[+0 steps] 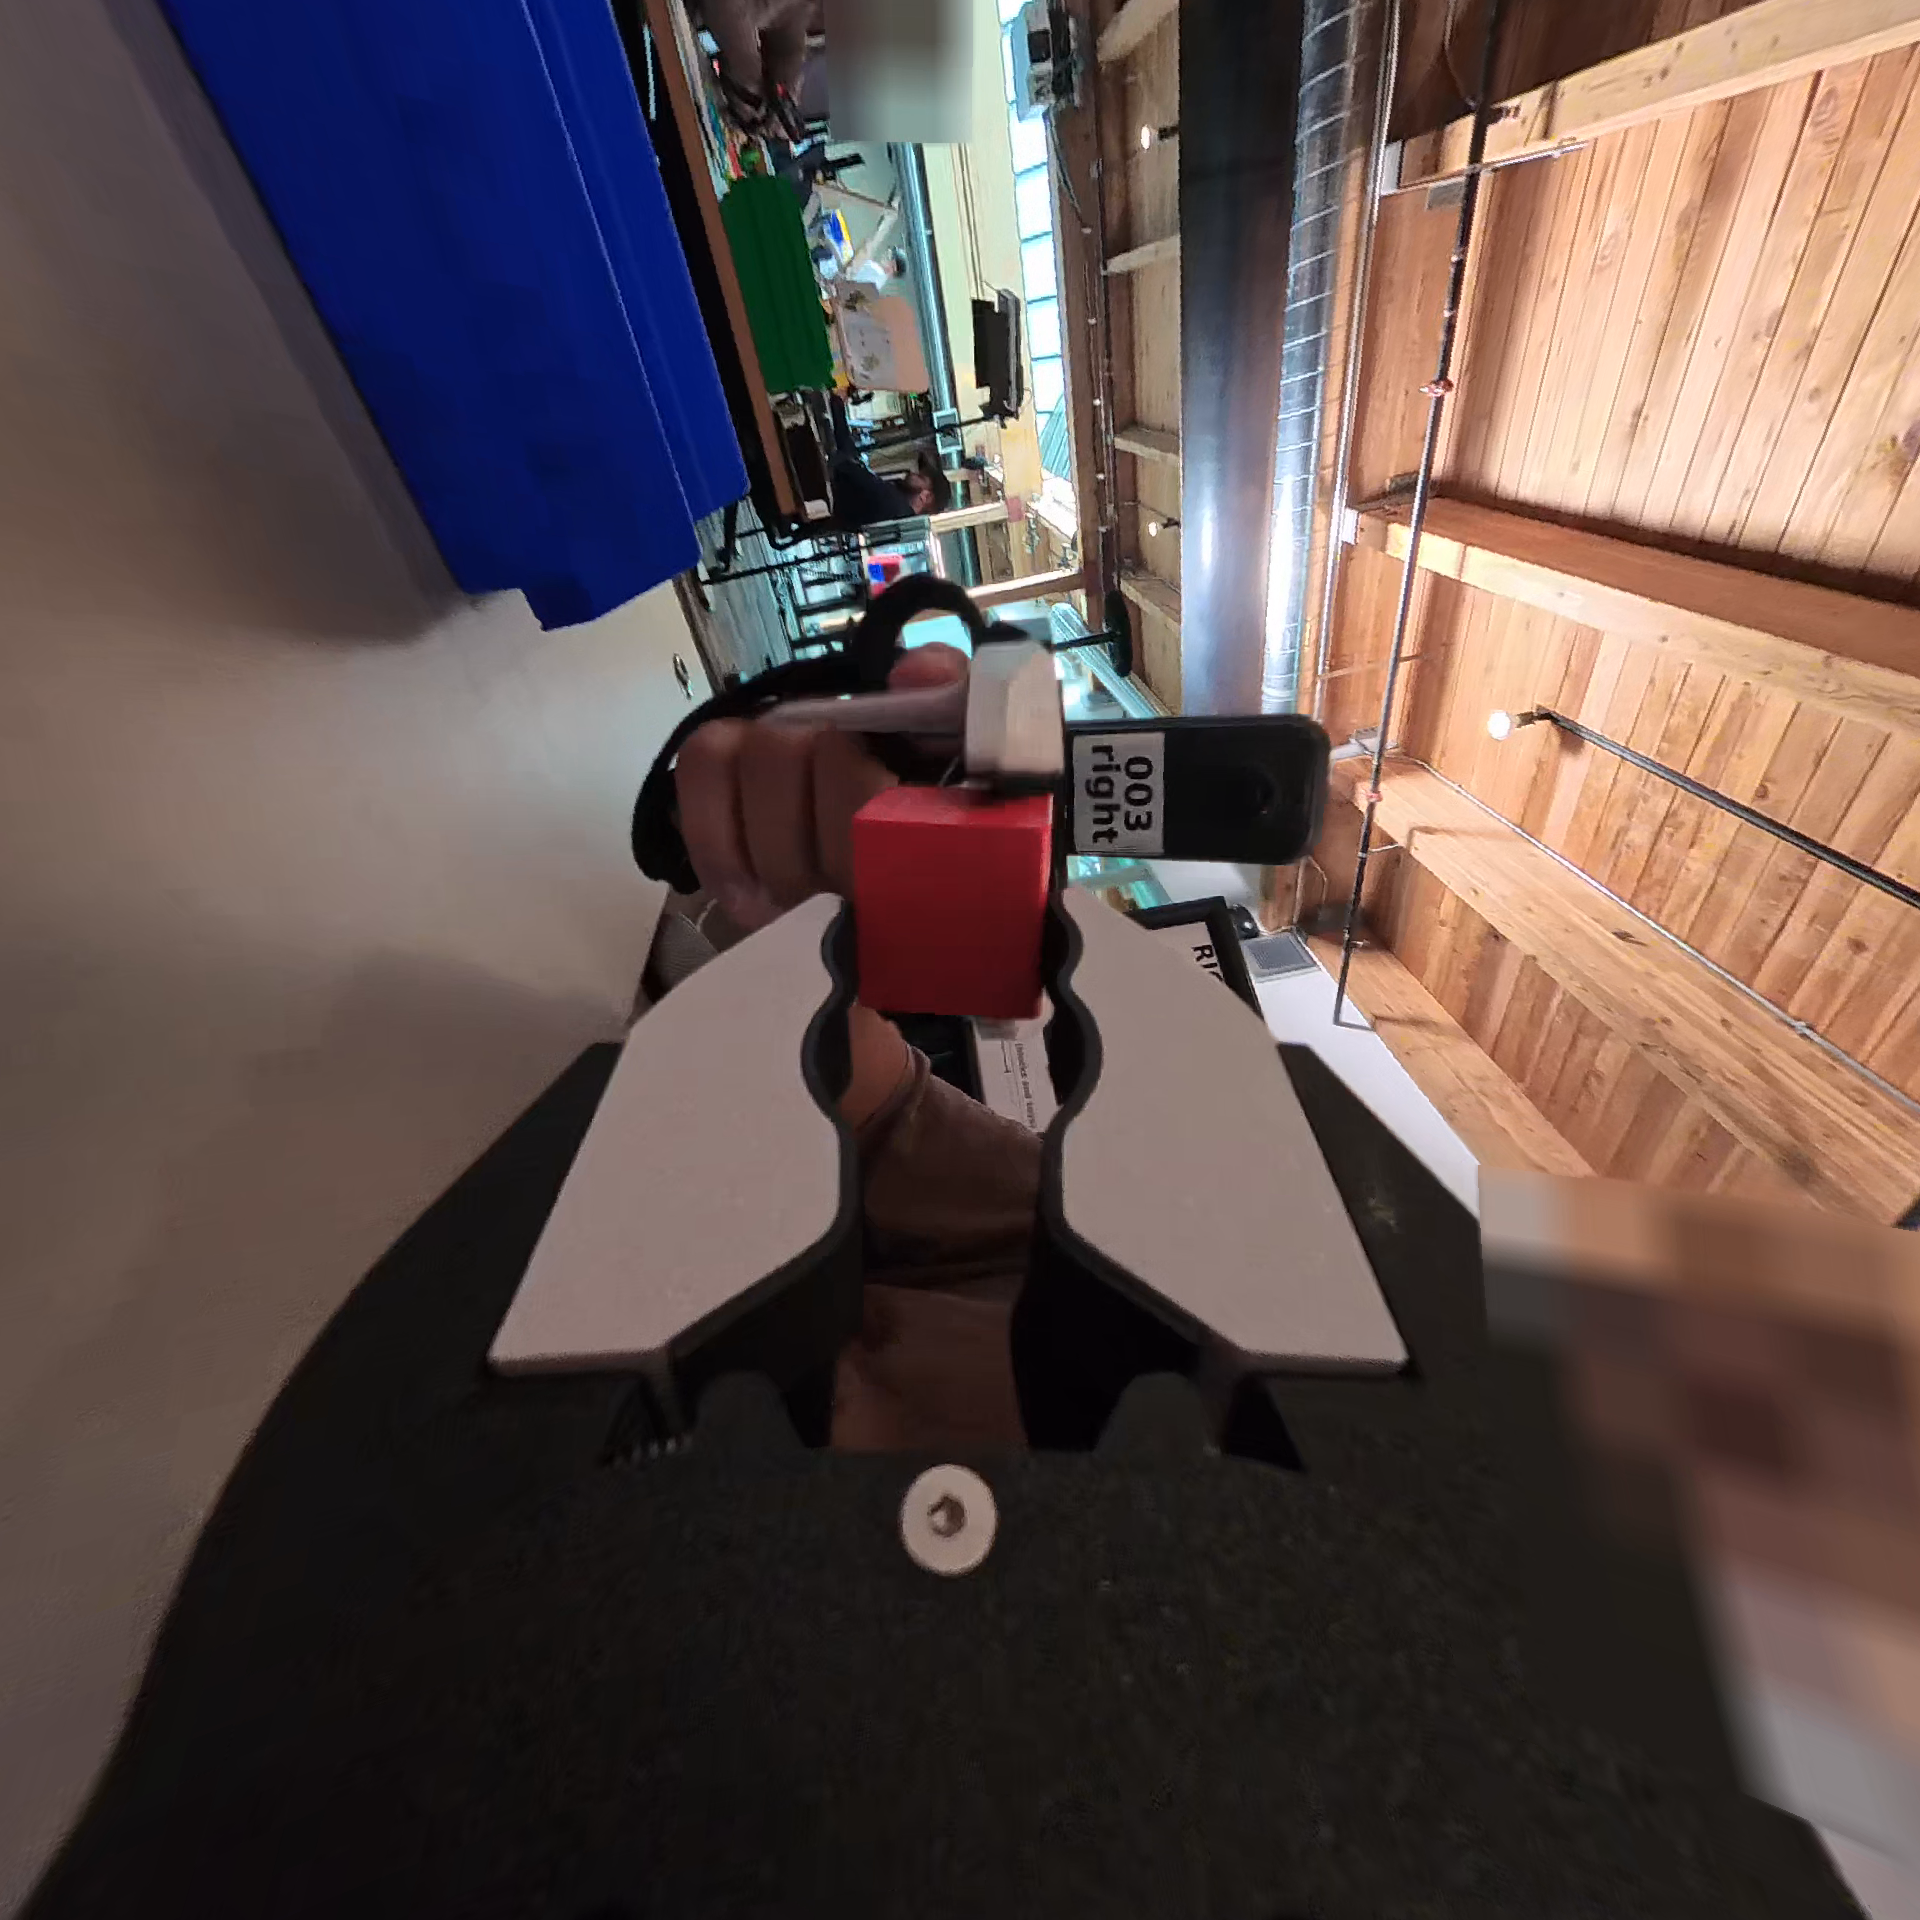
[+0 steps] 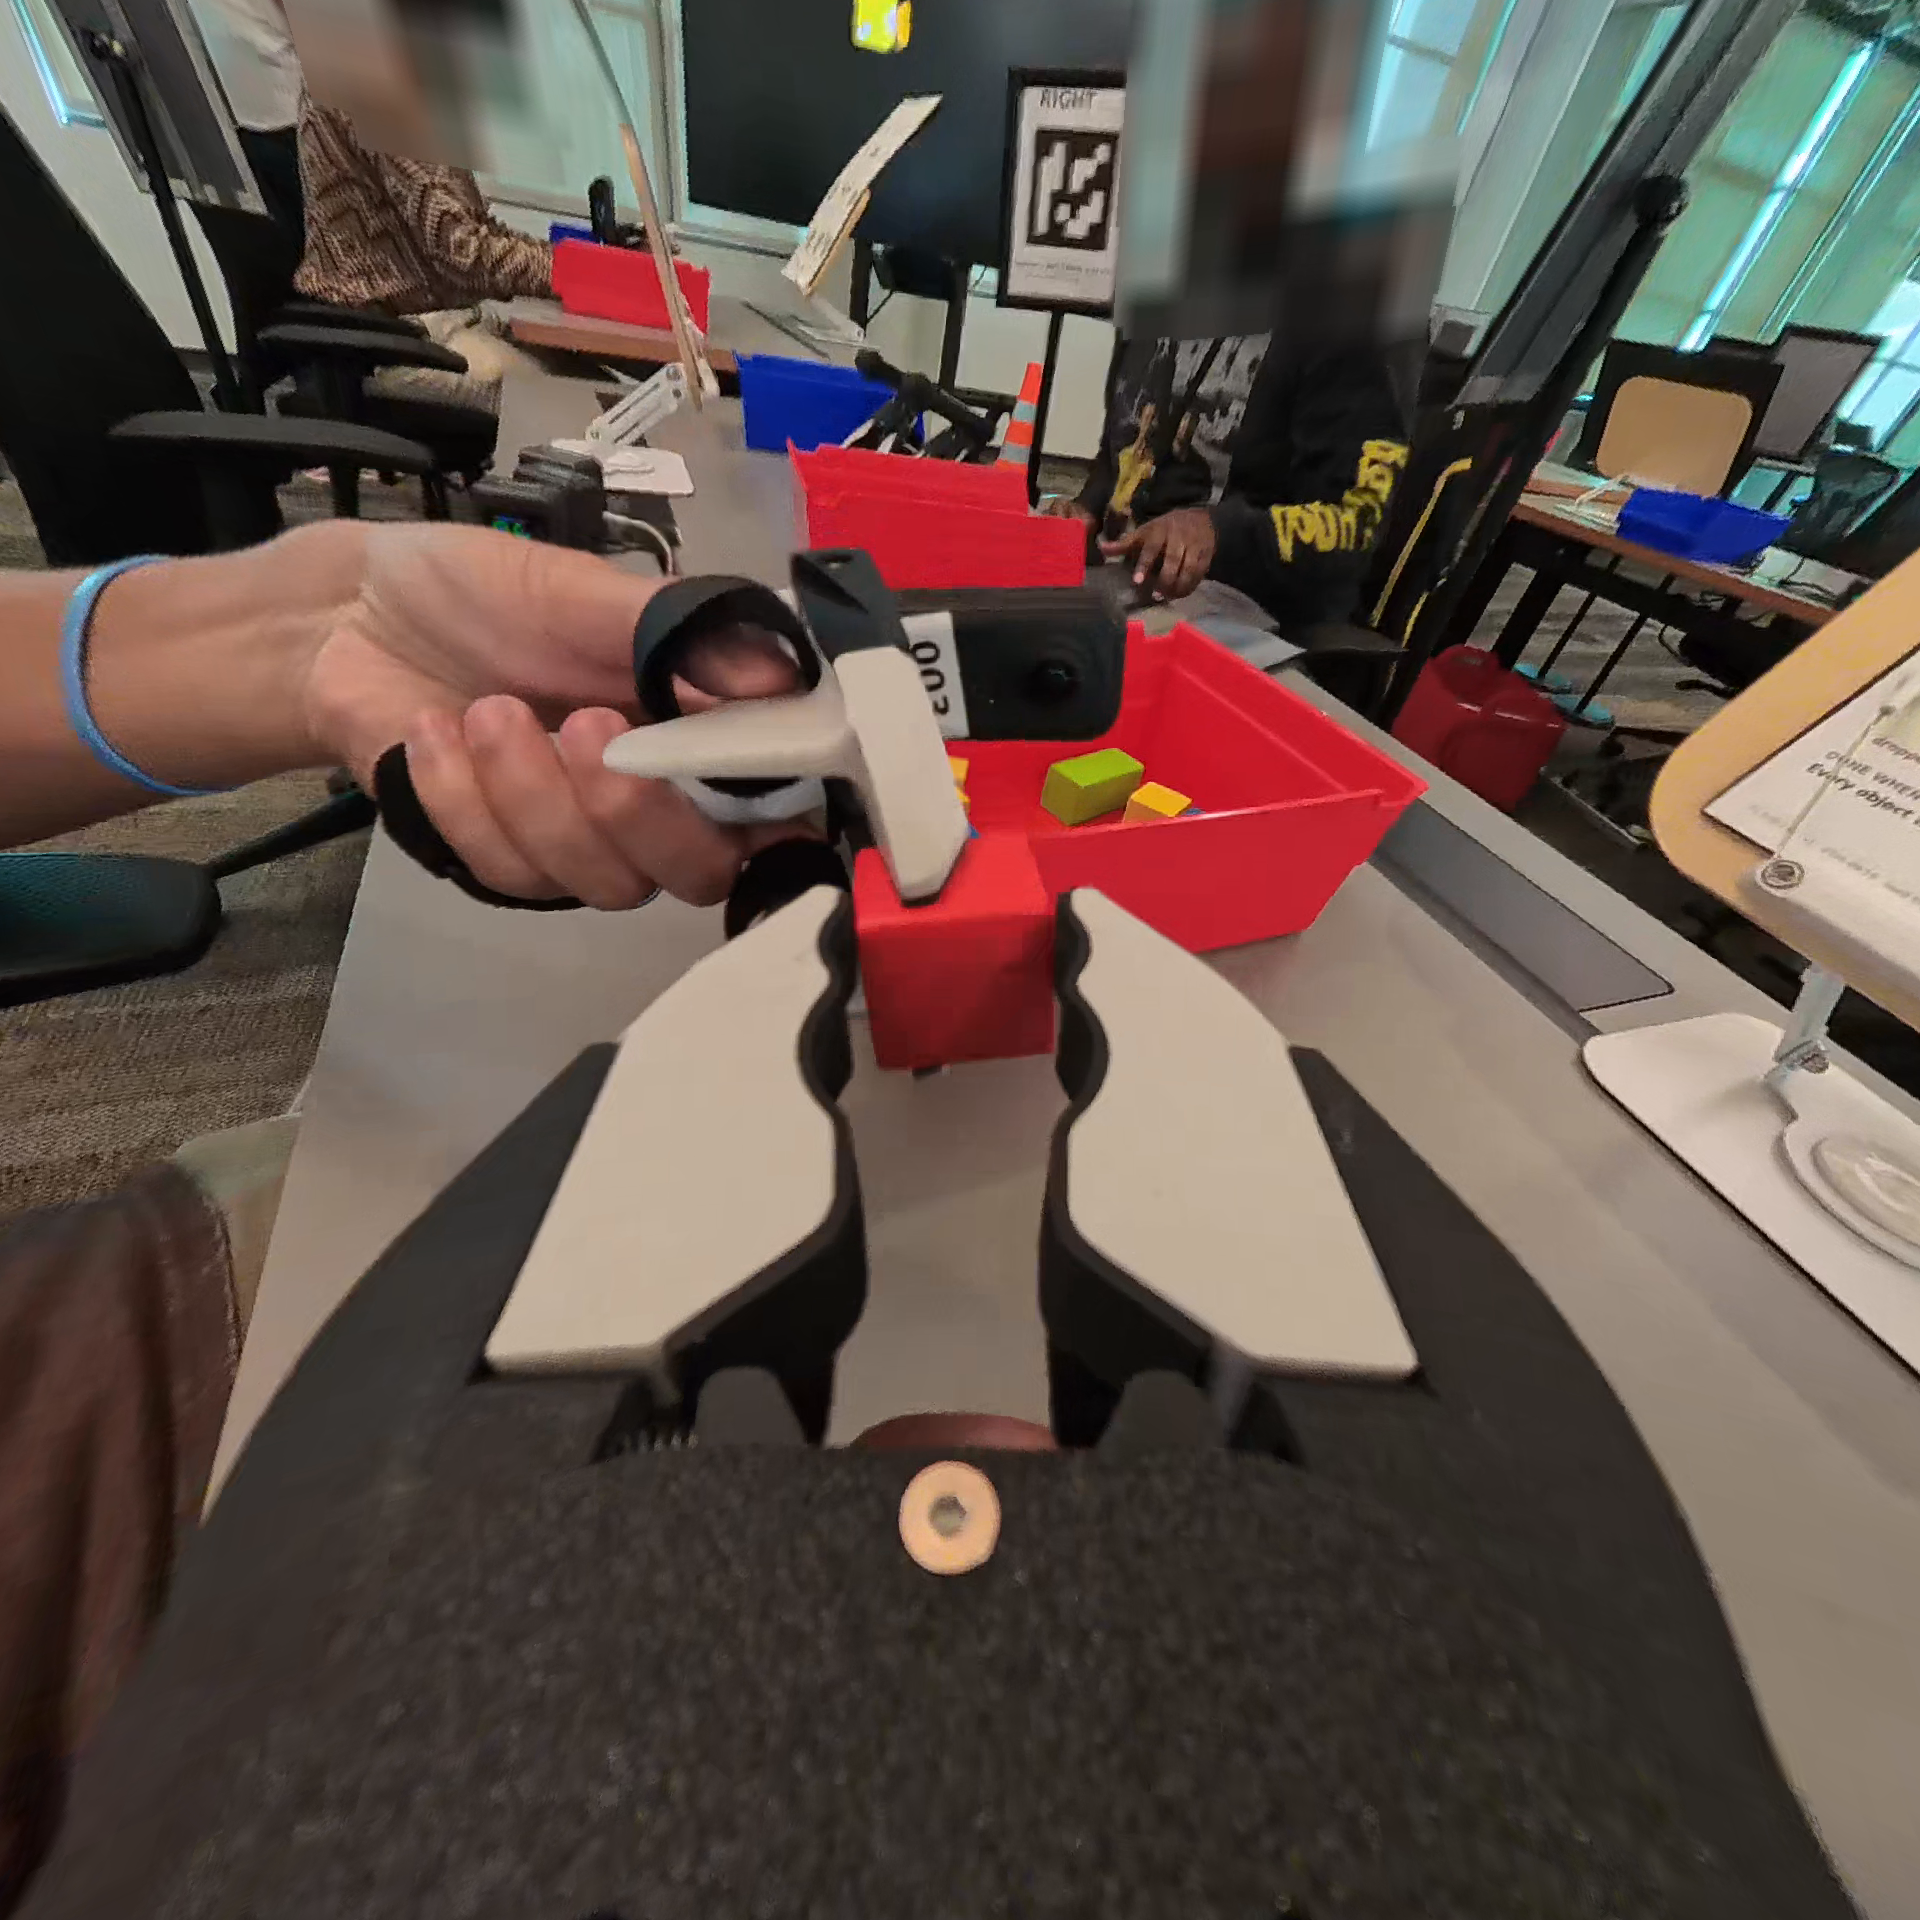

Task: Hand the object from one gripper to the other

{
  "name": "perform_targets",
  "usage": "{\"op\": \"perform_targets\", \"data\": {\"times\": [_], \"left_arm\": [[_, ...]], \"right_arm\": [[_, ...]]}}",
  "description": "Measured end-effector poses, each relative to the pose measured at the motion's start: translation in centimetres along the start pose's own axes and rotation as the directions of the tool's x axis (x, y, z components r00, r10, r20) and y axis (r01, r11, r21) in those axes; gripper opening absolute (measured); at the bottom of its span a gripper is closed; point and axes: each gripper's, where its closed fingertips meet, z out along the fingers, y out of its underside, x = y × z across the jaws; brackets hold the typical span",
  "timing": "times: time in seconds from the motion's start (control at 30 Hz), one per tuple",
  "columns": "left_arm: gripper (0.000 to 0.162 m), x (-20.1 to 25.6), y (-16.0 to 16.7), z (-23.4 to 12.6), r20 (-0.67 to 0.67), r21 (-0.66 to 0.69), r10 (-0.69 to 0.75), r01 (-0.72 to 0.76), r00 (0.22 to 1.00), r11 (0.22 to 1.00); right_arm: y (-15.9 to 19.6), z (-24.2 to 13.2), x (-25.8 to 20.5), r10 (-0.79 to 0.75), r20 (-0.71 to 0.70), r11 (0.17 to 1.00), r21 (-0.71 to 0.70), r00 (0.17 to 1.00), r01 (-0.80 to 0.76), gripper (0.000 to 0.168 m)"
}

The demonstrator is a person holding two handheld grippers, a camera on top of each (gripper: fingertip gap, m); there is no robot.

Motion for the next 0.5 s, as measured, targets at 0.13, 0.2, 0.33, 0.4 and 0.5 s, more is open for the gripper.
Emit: {"op": "perform_targets", "data": {"times": [0.13, 0.2, 0.33, 0.4, 0.5], "left_arm": [[0.033, -0.2, 0.7, 0.9, -0.008, -0.021, -0.015, 0.015, 1.000, 1.000], [0.035, 0.5, 1.0, 0.9, -0.062, -0.019, -0.003, 0.002, 0.998, 1.000], [0.060, 0.9, 3.3, -0.8, -0.028, 0.039, 0.106, -0.105, 0.994, 0.994], [0.059, 0.1, 5.6, -1.7, 0.030, 0.088, 0.133, -0.136, 0.991, 0.987], [0.058, -1.7, 10.4, -2.1, 0.052, 0.072, 0.153, -0.156, 0.987, 0.985]], "right_arm": [[0.5, -1.1, -0.2, -0.001, -0.003, 1.000, -0.010, 1.000, 0.001, 0.035], [0.3, -1.8, -0.4, 0.005, 0.006, 1.000, -0.014, 1.000, -0.004, 0.035], [-1.8, -5.1, 1.0, -0.033, -0.052, 0.999, 0.008, 0.998, 0.033, 0.035], [-3.3, -8.1, 3.6, -0.059, -0.148, 0.998, -0.007, 0.987, 0.058, 0.035], [-5.0, -14.2, 9.4, -0.064, -0.347, 0.993, -0.118, 0.936, 0.024, 0.035]]}}
